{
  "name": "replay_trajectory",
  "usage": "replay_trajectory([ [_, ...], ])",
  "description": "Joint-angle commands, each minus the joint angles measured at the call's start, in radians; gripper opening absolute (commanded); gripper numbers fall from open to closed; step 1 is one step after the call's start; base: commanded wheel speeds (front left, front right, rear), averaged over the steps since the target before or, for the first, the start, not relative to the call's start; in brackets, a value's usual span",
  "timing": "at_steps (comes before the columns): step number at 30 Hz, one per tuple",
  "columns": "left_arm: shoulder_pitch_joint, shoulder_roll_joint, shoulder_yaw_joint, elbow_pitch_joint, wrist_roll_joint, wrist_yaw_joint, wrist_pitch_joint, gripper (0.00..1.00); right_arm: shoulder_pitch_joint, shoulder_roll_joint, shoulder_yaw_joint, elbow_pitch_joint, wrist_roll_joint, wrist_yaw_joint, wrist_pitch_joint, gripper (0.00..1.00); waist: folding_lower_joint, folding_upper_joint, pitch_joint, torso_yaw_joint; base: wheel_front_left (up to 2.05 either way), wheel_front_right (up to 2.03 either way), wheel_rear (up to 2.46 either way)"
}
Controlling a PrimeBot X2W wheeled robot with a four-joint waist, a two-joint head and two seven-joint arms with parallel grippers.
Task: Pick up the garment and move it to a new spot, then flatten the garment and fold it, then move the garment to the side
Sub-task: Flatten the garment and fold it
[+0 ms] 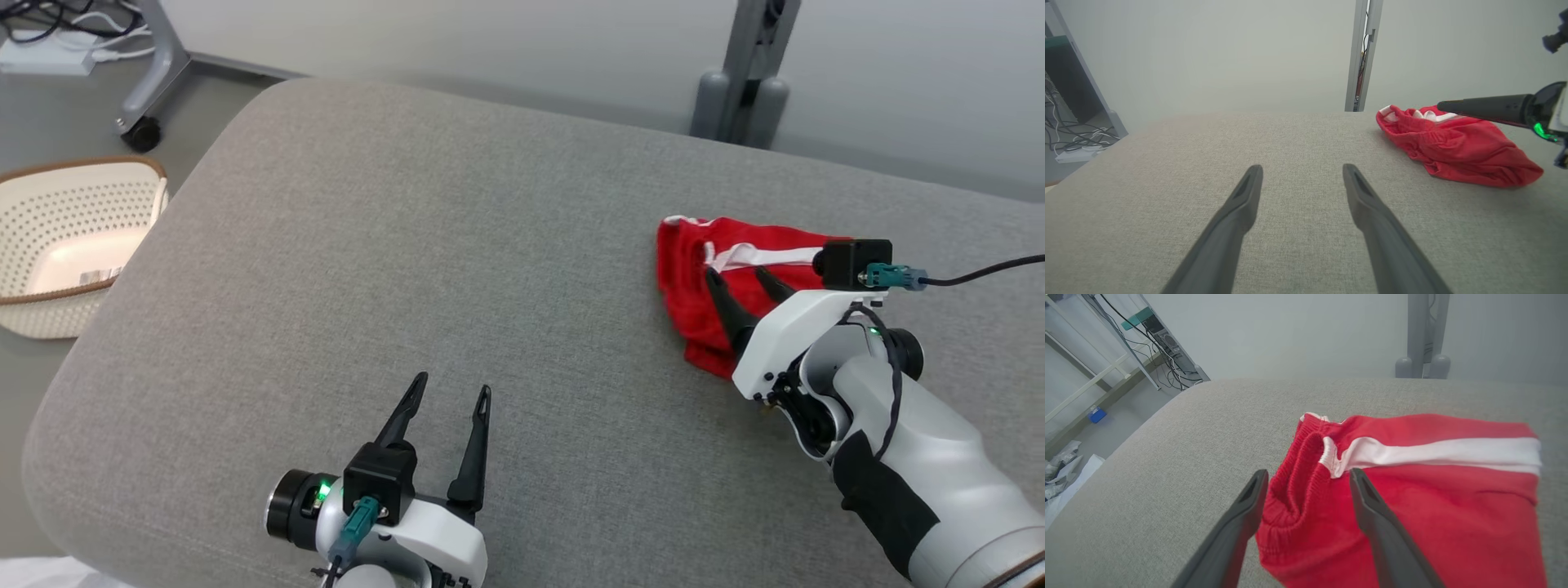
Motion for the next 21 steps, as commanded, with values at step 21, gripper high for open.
replay_trajectory([
  [21,0.045,0.005,0.183,-0.054,0.027,-0.019,-0.004,1.0,0.243,-0.18,-0.435,-0.421,-0.478,0.002,-0.088,1.0,0.0,0.0,-0.129,-0.281,0.0,0.0,0.0],
])
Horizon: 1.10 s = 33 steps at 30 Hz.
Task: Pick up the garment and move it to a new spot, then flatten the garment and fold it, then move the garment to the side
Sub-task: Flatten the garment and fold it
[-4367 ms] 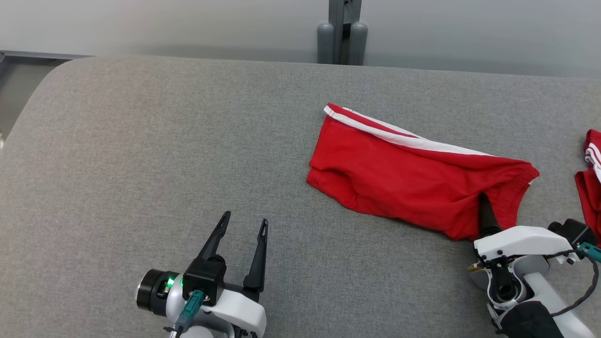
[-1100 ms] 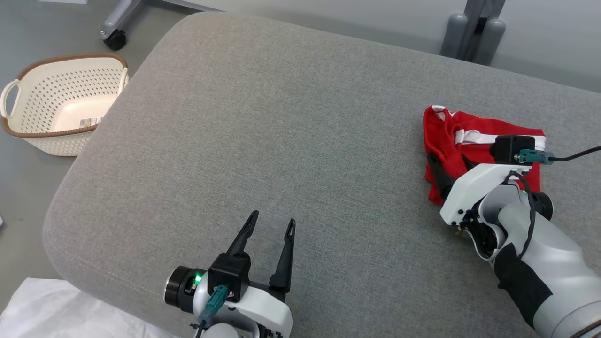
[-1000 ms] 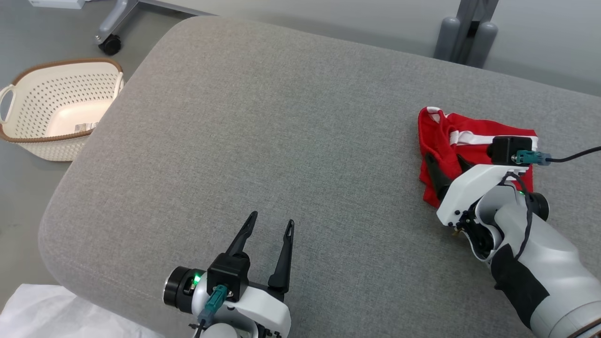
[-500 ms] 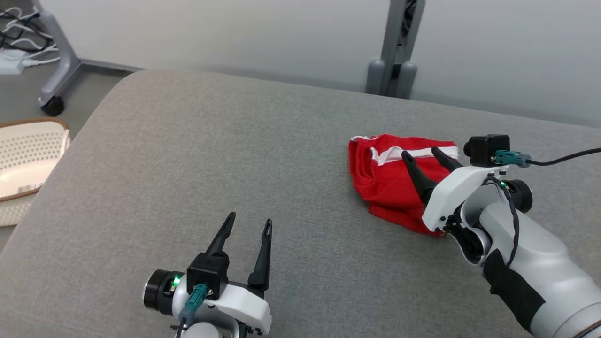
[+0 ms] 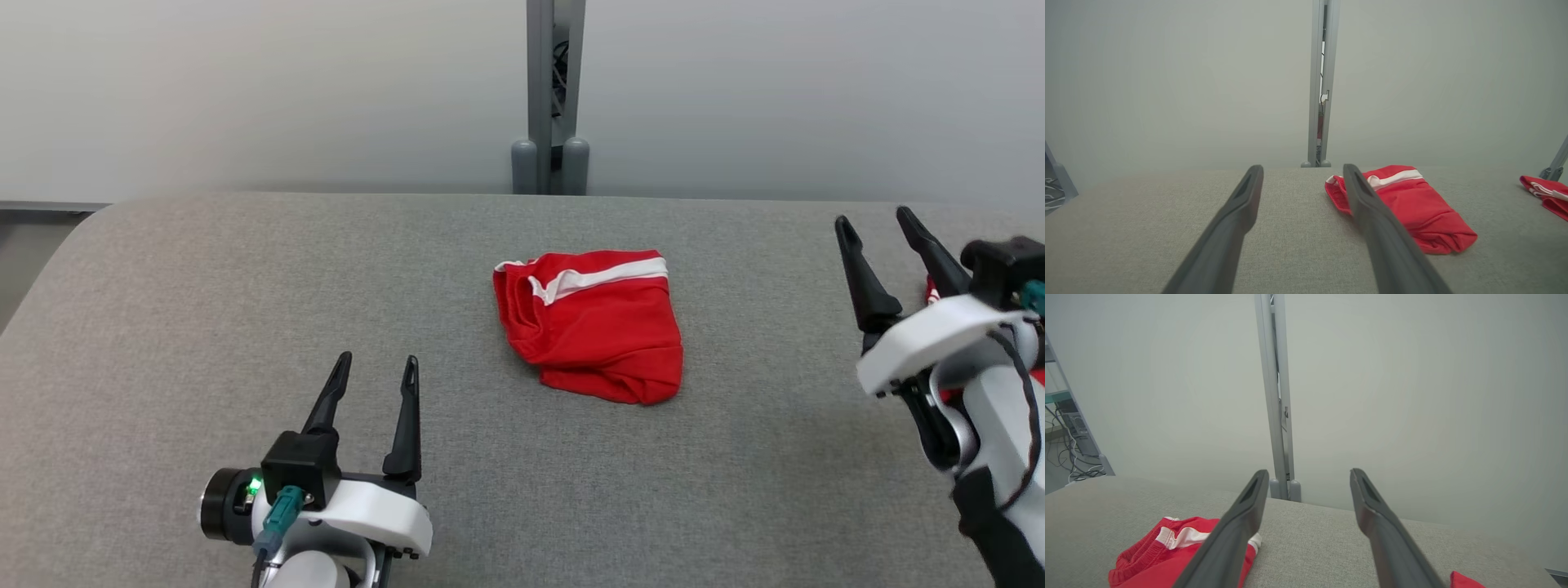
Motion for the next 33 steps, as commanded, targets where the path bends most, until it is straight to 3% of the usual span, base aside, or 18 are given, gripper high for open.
replay_trajectory([
  [1,0.014,0.004,0.017,-0.007,-0.004,0.001,-0.003,1.0,0.09,0.023,-0.101,-0.073,-0.066,0.001,-0.001,1.0,0.0,0.0,-0.002,-0.025,0.0,0.0,0.0],
  [5,0.03,0.005,0.039,-0.014,-0.004,-0.003,-0.003,1.0,0.266,0.083,-0.262,-0.219,-0.211,0.001,-0.001,1.0,0.0,0.0,-0.004,-0.042,0.0,0.0,0.0],
  [9,0.046,0.004,0.048,-0.015,-0.005,-0.002,-0.003,1.0,0.358,0.128,-0.325,-0.278,-0.282,0.001,-0.001,1.0,0.0,0.0,-0.003,-0.051,0.0,0.0,0.0],
  [14,0.057,0.004,0.044,-0.016,-0.004,-0.007,-0.003,1.0,0.414,0.173,-0.36,-0.311,-0.339,0.001,-0.001,1.0,0.0,0.0,-0.003,-0.052,0.0,0.0,0.0],
  [22,0.045,0.004,0.025,-0.02,0.001,-0.012,-0.003,1.0,0.419,0.186,-0.389,-0.322,-0.346,0.001,-0.001,1.0,0.0,0.0,0.005,-0.012,0.0,0.0,0.0],
  [23,0.047,0.004,0.023,-0.021,0.001,-0.011,-0.003,1.0,0.419,0.182,-0.381,-0.326,-0.345,0.001,-0.001,0.0,0.0,0.0,0.009,-0.006,0.0,0.0,0.0],
  [33,0.002,0.004,-0.015,-0.026,0.002,-0.005,-0.003,1.0,0.288,0.119,-0.258,-0.311,-0.319,0.001,-0.001,0.0,0.0,0.0,0.123,0.073,0.0,0.0,0.0],
])
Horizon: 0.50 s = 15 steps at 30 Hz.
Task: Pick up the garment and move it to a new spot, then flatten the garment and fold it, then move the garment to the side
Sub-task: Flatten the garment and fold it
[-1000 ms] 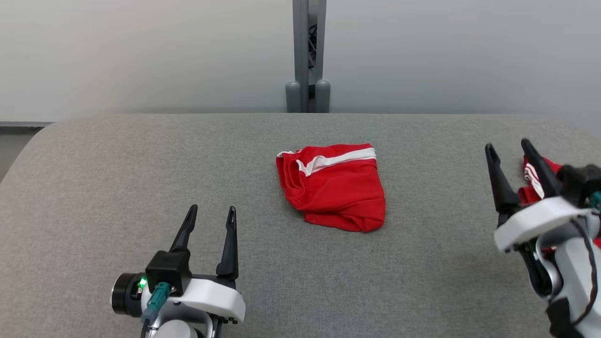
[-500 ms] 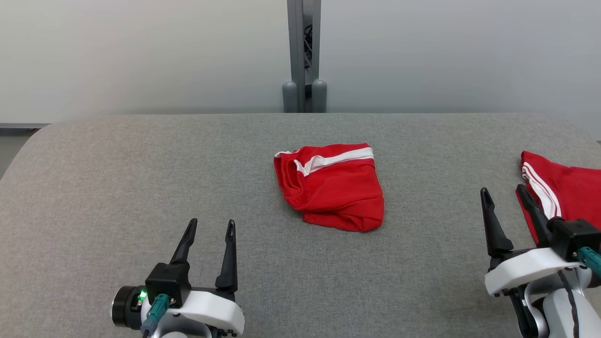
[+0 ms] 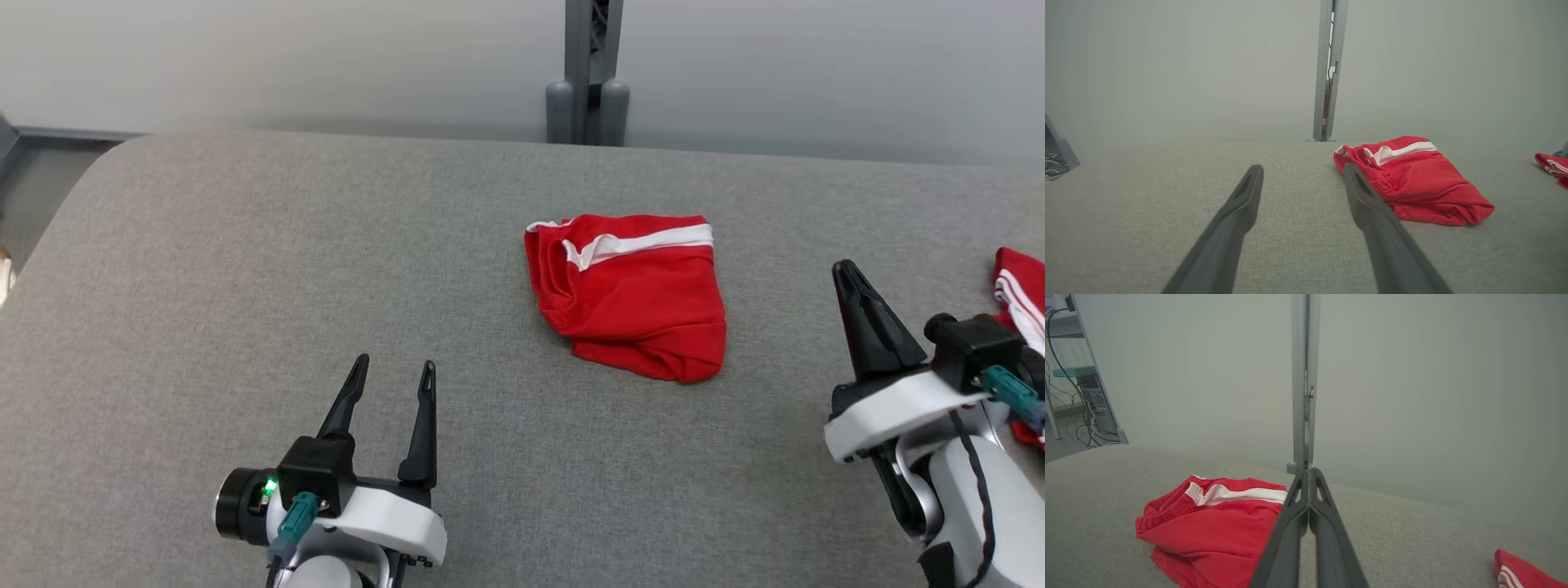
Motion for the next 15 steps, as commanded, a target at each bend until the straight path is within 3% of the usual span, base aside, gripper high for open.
replay_trajectory([
  [1,-0.023,0.004,-0.007,-0.004,-0.002,0.005,-0.003,1.0,-0.028,-0.017,0.022,0.023,0.013,0.0,-0.001,0.0,0.0,-0.0001,0.048,0.041,0.0,0.0,0.0],
  [15,-0.096,0.003,-0.112,-0.036,-0.057,0.053,-0.003,1.0,-0.353,-0.122,0.359,0.352,0.198,0.0,-0.001,0.0,0.0,-0.0001,0.216,0.203,0.0,0.0,0.0],
])
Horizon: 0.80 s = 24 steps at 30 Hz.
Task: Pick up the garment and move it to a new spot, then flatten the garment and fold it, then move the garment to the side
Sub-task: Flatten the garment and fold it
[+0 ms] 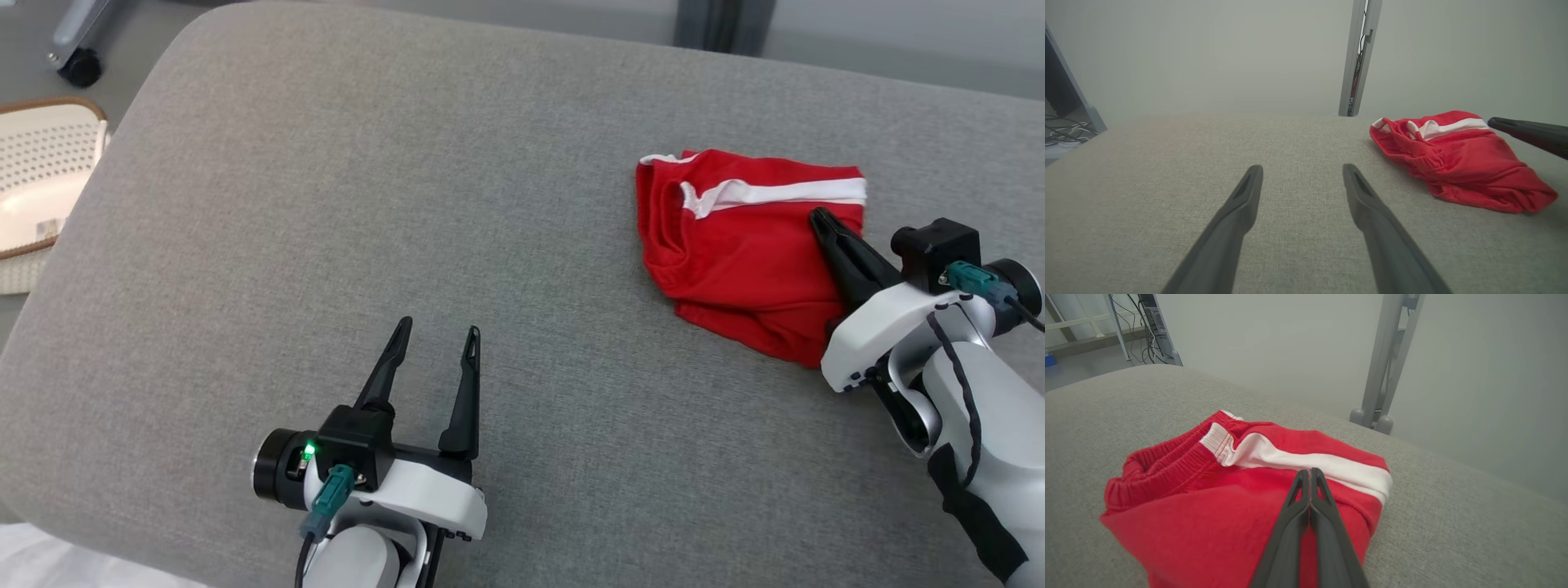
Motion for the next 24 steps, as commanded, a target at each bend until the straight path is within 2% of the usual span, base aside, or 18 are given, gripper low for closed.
replay_trajectory([
  [1,-0.018,0.003,-0.009,-0.005,-0.008,0.009,-0.003,1.0,-0.023,-0.009,0.022,0.03,0.025,0.0,-0.001,0.0,0.0,0.0,0.046,0.049,0.0,0.0,0.0],
  [8,-0.028,0.003,-0.035,-0.018,-0.028,0.028,-0.003,1.0,-0.111,-0.03,0.113,0.131,0.085,0.0,-0.001,0.0,0.0,0.0,0.083,0.095,0.0,0.0,0.0],
  [16,-0.039,0.003,-0.069,-0.034,-0.038,0.045,-0.003,1.0,-0.225,-0.058,0.173,0.216,0.138,0.0,-0.001,0.0,0.0,0.0,0.119,0.127,0.0,0.0,0.0],
  [20,-0.045,0.003,-0.081,-0.037,-0.04,0.055,-0.003,1.0,-0.267,-0.064,0.157,0.231,0.148,0.0,-0.001,0.0,0.0,0.0,0.131,0.129,0.0,0.0,0.0],
  [24,-0.045,0.003,-0.084,-0.033,-0.044,0.062,-0.003,1.0,-0.222,-0.039,0.145,0.226,0.147,0.0,-0.001,0.0,0.0,0.0,0.133,0.123,0.0,0.0,0.0],
])
